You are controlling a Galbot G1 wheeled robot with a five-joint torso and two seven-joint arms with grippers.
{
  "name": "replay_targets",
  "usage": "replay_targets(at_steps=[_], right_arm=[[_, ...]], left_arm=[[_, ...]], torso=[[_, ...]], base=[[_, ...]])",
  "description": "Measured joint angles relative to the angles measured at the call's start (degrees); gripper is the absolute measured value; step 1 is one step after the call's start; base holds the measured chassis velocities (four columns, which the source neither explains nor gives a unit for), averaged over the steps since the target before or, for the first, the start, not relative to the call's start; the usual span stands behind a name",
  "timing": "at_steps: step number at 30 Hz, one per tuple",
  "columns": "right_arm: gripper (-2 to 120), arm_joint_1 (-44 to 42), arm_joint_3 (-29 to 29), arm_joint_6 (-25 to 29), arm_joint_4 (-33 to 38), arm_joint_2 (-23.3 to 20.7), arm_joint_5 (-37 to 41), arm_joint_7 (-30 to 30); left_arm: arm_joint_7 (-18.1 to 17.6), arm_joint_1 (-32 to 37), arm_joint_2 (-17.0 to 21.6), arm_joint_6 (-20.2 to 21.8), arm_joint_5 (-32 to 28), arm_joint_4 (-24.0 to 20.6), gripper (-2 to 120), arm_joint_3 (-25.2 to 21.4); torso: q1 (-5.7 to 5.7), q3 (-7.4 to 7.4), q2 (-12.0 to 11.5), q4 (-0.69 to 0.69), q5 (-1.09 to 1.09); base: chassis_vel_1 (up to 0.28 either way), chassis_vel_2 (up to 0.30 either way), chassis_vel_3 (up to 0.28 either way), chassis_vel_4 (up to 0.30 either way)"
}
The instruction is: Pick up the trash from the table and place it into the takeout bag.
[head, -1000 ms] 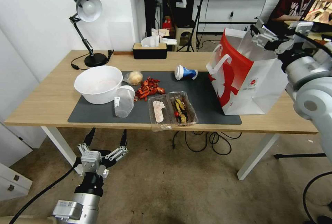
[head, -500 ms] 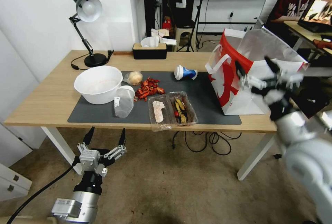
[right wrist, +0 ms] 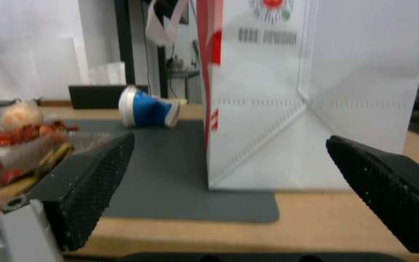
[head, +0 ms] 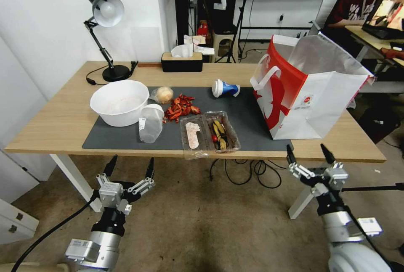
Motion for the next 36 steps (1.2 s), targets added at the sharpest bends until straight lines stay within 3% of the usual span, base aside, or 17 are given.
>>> replay_targets(at_steps=[6,36], right_arm=[[100,-1.63,-1.65,-4.07,-0.17,1.13,-0.37,2.24],[100,-3.87,-3.77,-4.82,0.79,3.07,-1.21,4.64]], left_arm=[[-0.44,-0.24,0.34,-0.52,-0.16,0.73,100,0.18],[-0.65,1.73,-0.15,-1.11,-0.03,-1.09,100,0.11]], torso=[[0.0,0.01,0.0,-0.01,0.01],[0.01,0.01,0.0,-0.01,0.02]], base=[[0.0,0.0,0.0,0.0],[0.0,0.0,0.0,0.0]])
